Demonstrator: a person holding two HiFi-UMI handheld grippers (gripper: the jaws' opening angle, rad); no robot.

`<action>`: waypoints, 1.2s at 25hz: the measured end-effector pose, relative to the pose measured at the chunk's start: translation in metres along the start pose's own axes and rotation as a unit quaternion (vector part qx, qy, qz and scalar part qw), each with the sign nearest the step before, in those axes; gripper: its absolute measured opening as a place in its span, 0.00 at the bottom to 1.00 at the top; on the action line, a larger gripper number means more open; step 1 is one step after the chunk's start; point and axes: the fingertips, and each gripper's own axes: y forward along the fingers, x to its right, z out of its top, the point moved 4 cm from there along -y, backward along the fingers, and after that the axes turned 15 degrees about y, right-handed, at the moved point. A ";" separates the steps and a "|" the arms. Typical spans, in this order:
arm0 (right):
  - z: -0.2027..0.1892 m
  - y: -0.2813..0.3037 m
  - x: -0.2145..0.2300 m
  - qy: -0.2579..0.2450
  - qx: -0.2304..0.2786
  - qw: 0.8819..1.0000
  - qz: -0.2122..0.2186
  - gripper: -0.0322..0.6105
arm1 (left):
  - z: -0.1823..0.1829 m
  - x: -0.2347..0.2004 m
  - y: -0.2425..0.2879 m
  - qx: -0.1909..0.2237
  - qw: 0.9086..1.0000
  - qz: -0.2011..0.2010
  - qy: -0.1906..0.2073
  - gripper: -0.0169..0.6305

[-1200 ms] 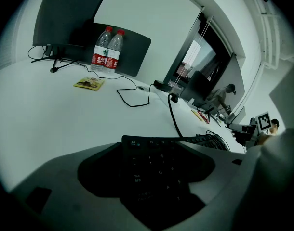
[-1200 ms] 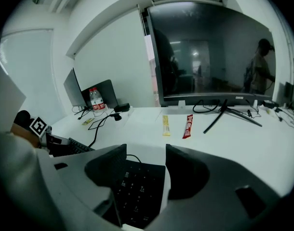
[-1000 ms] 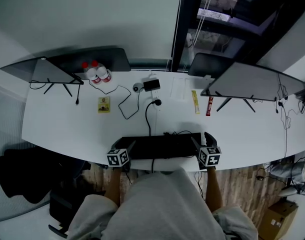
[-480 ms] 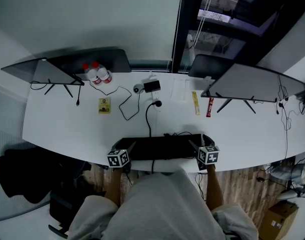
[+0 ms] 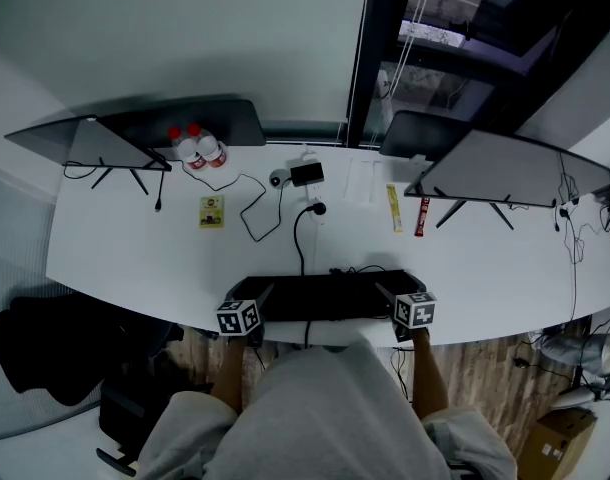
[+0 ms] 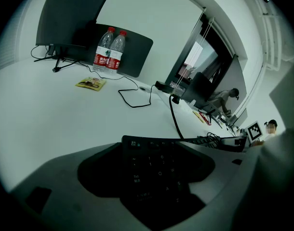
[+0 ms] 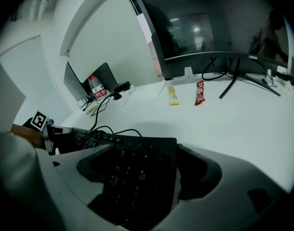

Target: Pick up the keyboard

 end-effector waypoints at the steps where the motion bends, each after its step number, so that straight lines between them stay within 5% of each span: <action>1: 0.000 0.000 0.000 -0.001 0.000 1.000 0.000 0.67 | 0.000 0.000 0.000 0.000 1.000 0.000 0.000 0.51; 30: 0.018 -0.008 -0.006 0.009 0.031 0.999 -0.024 0.63 | 0.014 0.001 0.000 0.020 1.000 -0.001 -0.018 0.51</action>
